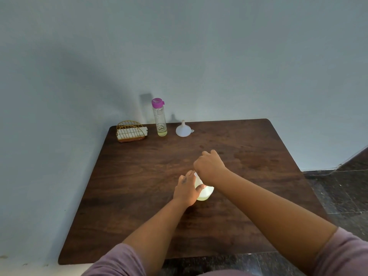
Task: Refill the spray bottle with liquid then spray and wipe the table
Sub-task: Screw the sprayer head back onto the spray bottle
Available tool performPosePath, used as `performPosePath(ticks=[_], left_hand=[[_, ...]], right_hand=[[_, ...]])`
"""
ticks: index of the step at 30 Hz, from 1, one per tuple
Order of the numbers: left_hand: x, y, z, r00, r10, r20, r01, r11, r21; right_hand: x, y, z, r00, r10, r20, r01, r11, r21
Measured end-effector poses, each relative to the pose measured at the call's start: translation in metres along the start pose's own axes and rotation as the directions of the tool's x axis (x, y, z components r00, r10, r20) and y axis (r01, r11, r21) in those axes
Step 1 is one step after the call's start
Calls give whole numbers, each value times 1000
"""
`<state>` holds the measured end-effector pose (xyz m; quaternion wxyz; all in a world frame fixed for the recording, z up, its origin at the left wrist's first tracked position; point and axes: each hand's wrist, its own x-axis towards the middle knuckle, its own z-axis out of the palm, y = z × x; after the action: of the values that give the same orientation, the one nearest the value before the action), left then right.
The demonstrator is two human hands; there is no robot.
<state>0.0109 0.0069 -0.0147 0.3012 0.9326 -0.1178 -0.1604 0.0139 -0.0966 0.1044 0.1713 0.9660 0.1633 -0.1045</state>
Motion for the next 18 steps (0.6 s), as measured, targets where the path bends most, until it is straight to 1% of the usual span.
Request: performPosePath(ticks=[2, 6, 8, 12, 15, 18], left_hand=[[0, 0, -2, 1000, 4, 3, -4, 1000, 12], [-1, -1, -5, 1000, 14, 12, -14, 1000, 23], [-2, -2, -5, 1000, 22, 2, -22, 999, 32], [-4, -1, 0, 999, 19, -39, -18, 1000, 22], [-6, 1, 2, 998, 8, -68, -6, 1000, 30], [-7, 1, 1, 998, 2, -66, -1, 1000, 12]], right_hand=[[3, -3, -3, 1000, 0, 12, 0, 1000, -7], [6, -3, -1, 993, -119, 3, 118, 985, -129], [6, -1, 2, 992, -129, -1, 128, 984, -123], [8, 0, 6, 999, -47, -3, 47, 999, -18], [7, -6, 6, 999, 48, -3, -48, 998, 34], [4, -6, 9, 994, 108, -26, -105, 989, 109]])
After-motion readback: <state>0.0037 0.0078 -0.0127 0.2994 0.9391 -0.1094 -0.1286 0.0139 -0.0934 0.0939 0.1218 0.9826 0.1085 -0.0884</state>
